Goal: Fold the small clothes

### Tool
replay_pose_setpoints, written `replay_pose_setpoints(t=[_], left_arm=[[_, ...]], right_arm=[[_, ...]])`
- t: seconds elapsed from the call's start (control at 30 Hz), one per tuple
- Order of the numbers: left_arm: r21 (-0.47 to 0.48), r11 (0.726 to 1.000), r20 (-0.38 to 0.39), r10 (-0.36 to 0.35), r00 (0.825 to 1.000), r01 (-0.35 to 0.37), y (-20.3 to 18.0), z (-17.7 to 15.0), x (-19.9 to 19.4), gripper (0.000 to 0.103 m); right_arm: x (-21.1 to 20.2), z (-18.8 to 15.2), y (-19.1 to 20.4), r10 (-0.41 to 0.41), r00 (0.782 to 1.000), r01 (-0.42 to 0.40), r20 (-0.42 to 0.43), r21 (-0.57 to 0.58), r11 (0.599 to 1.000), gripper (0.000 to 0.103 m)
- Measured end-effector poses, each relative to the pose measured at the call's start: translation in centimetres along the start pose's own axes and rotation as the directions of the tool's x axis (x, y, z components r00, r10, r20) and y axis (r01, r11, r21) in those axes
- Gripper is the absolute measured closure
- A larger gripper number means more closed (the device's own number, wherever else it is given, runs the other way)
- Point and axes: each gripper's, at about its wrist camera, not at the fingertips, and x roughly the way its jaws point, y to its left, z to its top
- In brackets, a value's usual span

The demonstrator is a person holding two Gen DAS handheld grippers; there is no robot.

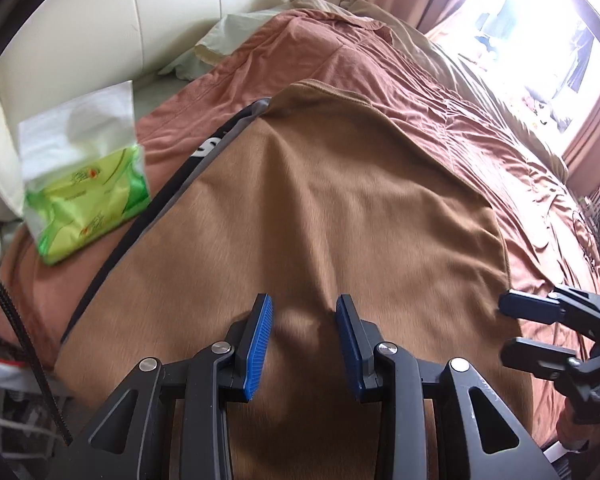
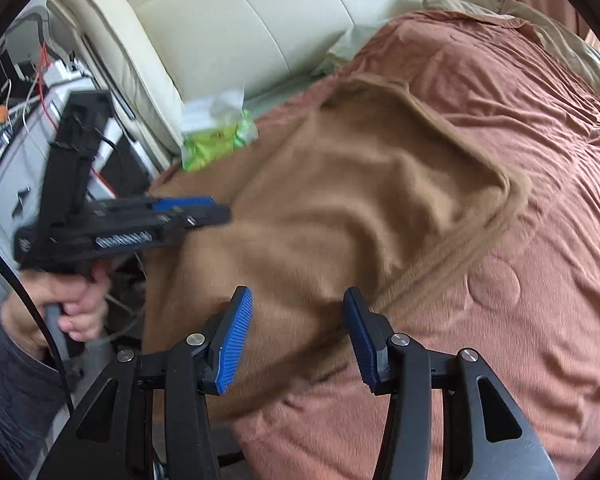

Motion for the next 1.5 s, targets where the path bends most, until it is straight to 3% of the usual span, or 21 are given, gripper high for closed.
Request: replay_pose_setpoints(t=[0.2, 0.4, 0.67, 0.9, 1.03, 1.2, 1.33, 1.5], left_arm=[[0.007, 0.998, -0.002, 0.056, 0.998, -0.056, -1.4, -2.7, -2.1, 0.068], [0.004, 0.999, -0.049, 0.043, 0.998, -0.043, -3.5, -5.1, -3.3, 0.068], [-0.010, 1.000, -0.005, 0.026, 1.000, -0.026, -7.6, -7.1, -7.0, 0.066], [-0.002, 1.000, 0.101, 0.027, 0.994, -0.027, -12.3, -8.7, -11.3, 0.044], [0.014, 1.000, 0.156, 0.019, 0.988, -0.021, -14.8, -9.6, -13.5, 0.023], [0.046, 0.999, 0.233, 0.006, 0.972, -0.017, -17.8, -11.3, -16.5, 0.011], [0.073, 0.997, 0.280, -0.017, 0.960, -0.004, -20.0, -13.1, -18.8, 0.002], [0.120, 0.993, 0.317, -0.042, 0.947, 0.004, -22.5, -15.5, -20.8, 0.001]], right_arm=[[-2.1, -2.2, -0.6, 0.009, 1.000, -0.008, -0.010, 0.048, 0.999, 0.058], [-7.9, -4.6, -2.4, 0.000, 0.999, -0.005, 0.048, 0.102, 0.995, 0.058], [-16.7, -8.7, -2.8, -0.079, 0.991, 0.064, 0.110, 0.132, 0.989, 0.057], [-23.4, -12.4, -1.3, -0.178, 0.966, 0.152, 0.189, 0.146, 0.978, 0.032], [-26.6, -14.8, -0.3, -0.247, 0.944, 0.207, 0.218, 0.191, 0.959, 0.022], [-30.1, -17.8, 1.7, -0.297, 0.924, 0.252, 0.240, 0.203, 0.946, 0.000], [-32.2, -20.0, 3.2, -0.333, 0.903, 0.283, 0.271, 0.209, 0.936, 0.000], [-34.0, -22.6, 4.9, -0.364, 0.885, 0.304, 0.290, 0.232, 0.924, 0.000]])
